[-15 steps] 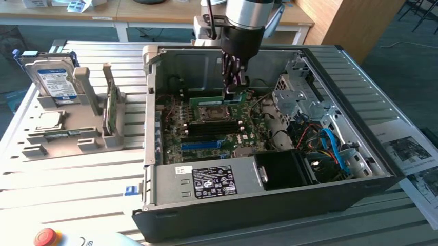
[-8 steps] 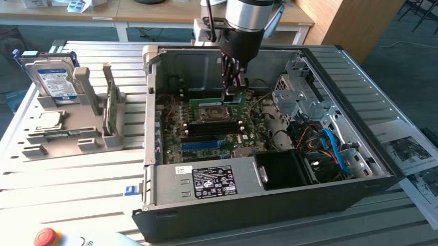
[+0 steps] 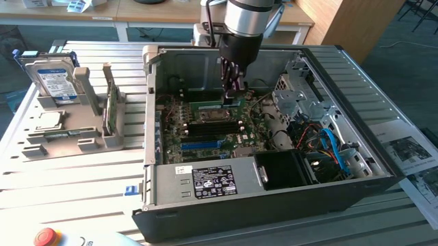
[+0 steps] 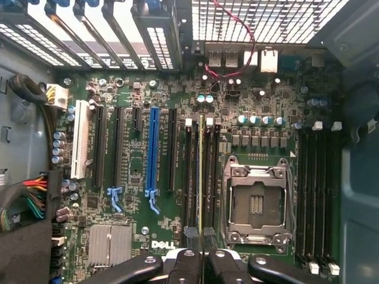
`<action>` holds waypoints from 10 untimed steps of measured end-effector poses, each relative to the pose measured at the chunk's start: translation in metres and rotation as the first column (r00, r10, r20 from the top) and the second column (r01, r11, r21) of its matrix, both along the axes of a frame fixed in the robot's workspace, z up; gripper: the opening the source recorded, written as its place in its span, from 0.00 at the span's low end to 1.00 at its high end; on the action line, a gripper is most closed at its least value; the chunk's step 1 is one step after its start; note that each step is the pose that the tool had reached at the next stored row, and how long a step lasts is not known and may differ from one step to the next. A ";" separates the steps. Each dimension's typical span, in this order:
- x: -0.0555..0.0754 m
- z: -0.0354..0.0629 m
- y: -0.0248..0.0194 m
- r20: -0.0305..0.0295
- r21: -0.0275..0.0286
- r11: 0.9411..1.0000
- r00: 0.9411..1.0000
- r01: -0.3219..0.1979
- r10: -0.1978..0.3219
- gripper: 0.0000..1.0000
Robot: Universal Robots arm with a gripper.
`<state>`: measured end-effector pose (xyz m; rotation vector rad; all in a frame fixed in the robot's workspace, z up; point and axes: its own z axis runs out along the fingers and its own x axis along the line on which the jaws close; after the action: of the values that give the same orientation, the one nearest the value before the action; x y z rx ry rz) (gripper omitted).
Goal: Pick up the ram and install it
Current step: 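Insert the ram into the slot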
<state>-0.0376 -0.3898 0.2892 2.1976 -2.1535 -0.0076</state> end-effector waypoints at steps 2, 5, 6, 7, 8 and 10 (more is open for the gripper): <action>0.000 -0.0024 0.0000 0.000 -0.001 1.000 1.000 0.000 0.000 0.12; 0.000 -0.0057 0.0000 0.000 -0.002 1.000 1.000 0.000 0.000 0.12; 0.000 -0.0065 0.0000 0.000 -0.003 1.000 1.000 0.000 0.000 0.12; 0.000 -0.0074 0.0000 0.000 -0.003 1.000 1.000 0.000 0.000 0.12; 0.000 -0.0082 0.0000 0.000 -0.003 1.000 1.000 0.000 0.000 0.12; 0.000 -0.0097 0.0000 0.000 -0.003 1.000 1.000 0.000 0.000 0.12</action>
<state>-0.0376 -0.3898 0.2796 2.1955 -2.1522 -0.0039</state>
